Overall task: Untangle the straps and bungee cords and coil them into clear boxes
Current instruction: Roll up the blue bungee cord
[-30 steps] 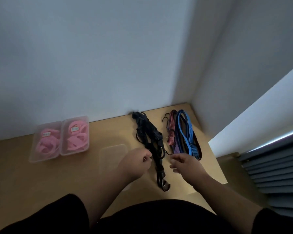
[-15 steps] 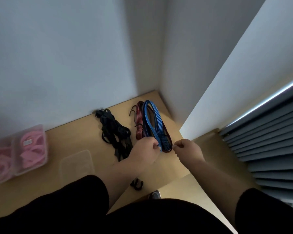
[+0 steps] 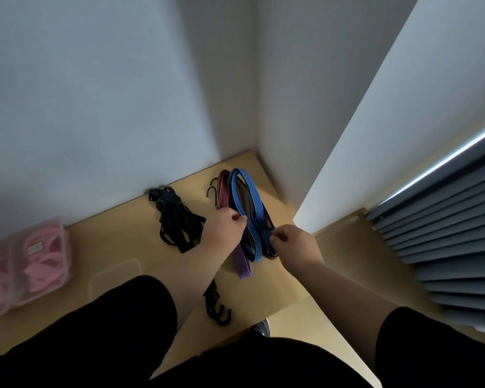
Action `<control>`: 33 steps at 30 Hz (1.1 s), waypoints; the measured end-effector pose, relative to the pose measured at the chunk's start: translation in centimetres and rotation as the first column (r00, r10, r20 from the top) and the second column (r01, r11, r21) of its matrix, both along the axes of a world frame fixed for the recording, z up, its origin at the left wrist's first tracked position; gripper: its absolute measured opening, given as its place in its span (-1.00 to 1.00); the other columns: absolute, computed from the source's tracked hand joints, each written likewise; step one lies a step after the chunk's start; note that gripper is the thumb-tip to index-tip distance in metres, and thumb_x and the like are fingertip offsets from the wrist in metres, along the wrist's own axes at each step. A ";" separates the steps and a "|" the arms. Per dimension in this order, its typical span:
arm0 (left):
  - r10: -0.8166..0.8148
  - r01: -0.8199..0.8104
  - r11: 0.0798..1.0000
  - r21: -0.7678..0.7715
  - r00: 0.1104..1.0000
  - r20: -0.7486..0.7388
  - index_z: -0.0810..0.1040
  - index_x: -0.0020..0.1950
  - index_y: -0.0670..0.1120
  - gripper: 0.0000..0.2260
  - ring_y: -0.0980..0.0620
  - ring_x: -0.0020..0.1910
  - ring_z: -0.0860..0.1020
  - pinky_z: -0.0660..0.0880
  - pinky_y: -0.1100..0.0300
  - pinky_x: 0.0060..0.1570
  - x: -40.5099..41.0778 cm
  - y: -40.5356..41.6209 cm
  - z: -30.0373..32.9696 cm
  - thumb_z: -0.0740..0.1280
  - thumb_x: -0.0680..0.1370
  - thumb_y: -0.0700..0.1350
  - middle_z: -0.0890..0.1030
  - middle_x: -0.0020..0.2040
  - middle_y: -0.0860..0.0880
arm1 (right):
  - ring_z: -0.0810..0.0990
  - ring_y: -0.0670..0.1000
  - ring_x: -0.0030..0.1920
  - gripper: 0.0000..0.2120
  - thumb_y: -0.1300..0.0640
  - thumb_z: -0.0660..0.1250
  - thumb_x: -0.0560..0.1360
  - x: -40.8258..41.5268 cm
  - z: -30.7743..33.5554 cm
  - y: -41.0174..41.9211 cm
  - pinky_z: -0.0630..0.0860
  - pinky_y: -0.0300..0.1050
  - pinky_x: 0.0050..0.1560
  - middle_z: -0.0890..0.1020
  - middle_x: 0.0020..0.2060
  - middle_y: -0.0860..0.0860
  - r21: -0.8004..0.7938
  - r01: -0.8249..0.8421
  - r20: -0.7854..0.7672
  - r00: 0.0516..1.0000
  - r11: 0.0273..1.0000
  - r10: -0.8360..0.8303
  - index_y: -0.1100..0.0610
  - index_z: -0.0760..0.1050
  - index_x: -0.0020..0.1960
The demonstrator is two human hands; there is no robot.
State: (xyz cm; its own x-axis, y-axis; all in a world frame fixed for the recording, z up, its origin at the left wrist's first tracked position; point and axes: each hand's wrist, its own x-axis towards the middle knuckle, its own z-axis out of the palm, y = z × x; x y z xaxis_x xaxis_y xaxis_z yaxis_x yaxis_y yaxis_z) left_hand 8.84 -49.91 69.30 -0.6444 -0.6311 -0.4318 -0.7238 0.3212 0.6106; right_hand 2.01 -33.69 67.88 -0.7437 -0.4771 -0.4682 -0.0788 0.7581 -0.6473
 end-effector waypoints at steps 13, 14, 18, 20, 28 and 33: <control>0.164 -0.182 0.957 0.228 0.982 0.093 0.65 0.13 -0.19 -0.80 -0.19 0.03 0.60 0.59 -0.11 0.12 -2.7 0.8 -2.2 0.30 0.58 -0.18 0.65 0.02 -0.18 | 0.48 -0.06 -0.26 -0.89 0.17 0.14 0.58 -1.9 0.7 -6.2 0.30 -0.21 -0.39 0.57 -0.15 0.02 0.146 -0.169 0.066 0.985 0.975 0.161 0.06 0.44 0.01; 0.209 -0.224 0.939 0.261 0.974 0.082 0.65 0.13 -0.18 -0.80 -0.19 0.03 0.61 0.59 -0.10 0.13 -2.7 0.8 -2.4 0.31 0.57 -0.17 0.65 0.02 -0.18 | 0.47 -0.09 -0.27 -0.90 0.18 0.15 0.57 -2.1 0.8 -6.2 0.28 -0.23 -0.41 0.56 -0.18 0.00 0.134 -0.148 0.086 0.987 0.980 0.137 0.04 0.42 -0.05; 0.328 -0.320 0.883 0.344 0.944 0.036 0.66 0.04 -0.10 -0.82 -0.12 -0.04 0.63 0.61 -0.10 0.09 -2.5 0.9 -2.6 0.40 0.55 -0.02 0.67 -0.07 -0.09 | 0.50 -0.08 -0.23 -0.85 0.19 0.15 0.57 -2.2 0.7 -6.4 0.31 -0.23 -0.40 0.55 -0.20 -0.02 0.085 -0.150 0.159 0.978 0.985 0.135 0.02 0.45 -0.10; 0.366 -0.340 0.865 0.369 0.931 0.001 0.64 -0.06 -0.08 -0.81 -0.11 -0.10 0.66 0.63 -0.12 0.05 -2.5 1.0 -2.6 0.43 0.53 0.04 0.68 -0.13 -0.09 | 0.53 -0.07 -0.22 -0.83 0.21 0.15 0.56 -1.9 0.8 -6.3 0.35 -0.26 -0.42 0.58 -0.18 -0.02 0.012 -0.120 0.188 0.975 0.993 0.115 0.03 0.50 -0.02; 0.441 -0.362 0.842 0.399 0.888 -0.126 0.65 -0.12 -0.09 -0.68 -0.03 -0.19 0.69 0.65 -0.10 0.00 -1.8 0.8 -0.2 0.42 0.41 0.17 0.70 -0.18 -0.07 | 0.51 -0.02 0.02 -0.79 0.17 0.22 0.58 -1.6 0.8 -4.9 0.40 -0.19 -0.08 0.59 -0.03 -0.02 -0.236 -0.185 -0.062 0.983 0.954 0.175 -0.03 0.59 0.10; 0.450 -0.357 0.818 0.451 0.885 -0.117 0.66 -0.13 -0.09 -0.79 -0.14 -0.09 0.68 0.62 -0.22 0.04 -1.3 0.6 1.1 0.36 0.39 0.02 0.70 -0.14 -0.13 | 0.54 -0.21 0.09 -0.65 0.05 0.28 0.58 -1.5 1.7 -4.4 0.45 -0.29 0.05 0.57 0.09 -0.32 -0.293 -0.106 0.051 0.991 0.950 0.126 -0.28 0.48 0.31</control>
State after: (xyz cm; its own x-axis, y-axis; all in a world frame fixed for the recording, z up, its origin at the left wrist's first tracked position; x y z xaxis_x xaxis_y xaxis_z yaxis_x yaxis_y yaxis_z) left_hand 7.51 -49.27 70.39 -0.4745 -0.6520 -0.5914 -0.5725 -0.2818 0.7699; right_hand 0.47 -38.11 69.56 -0.6462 -0.6806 -0.3454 -0.1030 0.5262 -0.8441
